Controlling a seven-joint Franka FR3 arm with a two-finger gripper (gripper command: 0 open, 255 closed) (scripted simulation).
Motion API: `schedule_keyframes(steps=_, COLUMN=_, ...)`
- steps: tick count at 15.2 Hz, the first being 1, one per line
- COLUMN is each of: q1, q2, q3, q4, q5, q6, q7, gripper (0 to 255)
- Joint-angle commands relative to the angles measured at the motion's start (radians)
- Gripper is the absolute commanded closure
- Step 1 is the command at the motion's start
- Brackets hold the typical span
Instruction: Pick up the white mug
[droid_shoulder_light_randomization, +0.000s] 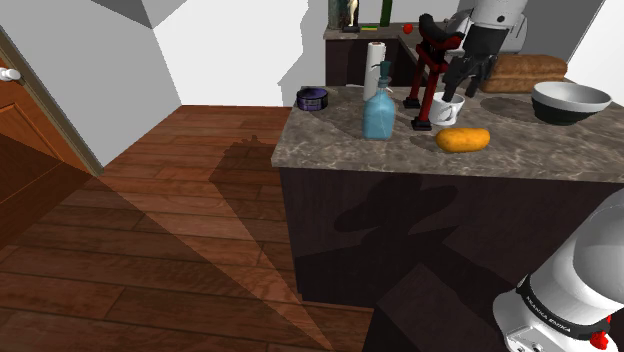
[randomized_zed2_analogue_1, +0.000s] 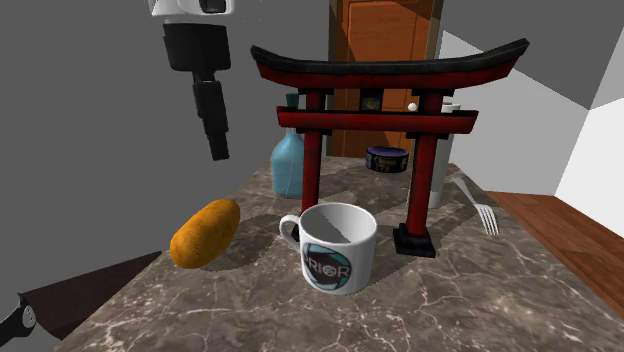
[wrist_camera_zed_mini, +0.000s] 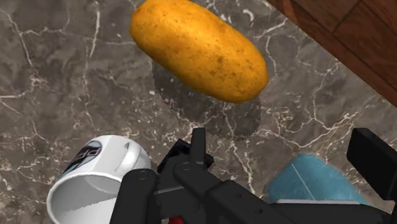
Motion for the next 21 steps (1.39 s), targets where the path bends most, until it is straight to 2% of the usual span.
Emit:
schedule_keyframes(steps=1, q1=-0.005, q2=0.045, q3=-0.034, q4=0.022, q5=-0.006, q6=0.029, q7=-0.044, gripper=0)
schedule_keyframes(steps=8, q1=-0.014, q2=0.248, q3=-0.162, q4=0.143, q5=0.023, q6=0.124, q7=-0.214, gripper=0)
schedule_keyframes(steps=14, q1=-0.033, q2=0.461, q3=-0.257, q4=0.296, q5=0.12, q6=0.172, q7=-0.38, gripper=0)
schedule_keyframes(steps=18, q1=-0.073, q2=0.621, q3=-0.296, q4=0.428, q5=0.218, q6=0.176, q7=-0.495, gripper=0)
schedule_keyframes(steps=21, q1=-0.077, q2=0.633, q3=-0.294, q4=0.413, q5=0.227, q6=0.201, q7=-0.504, gripper=0)
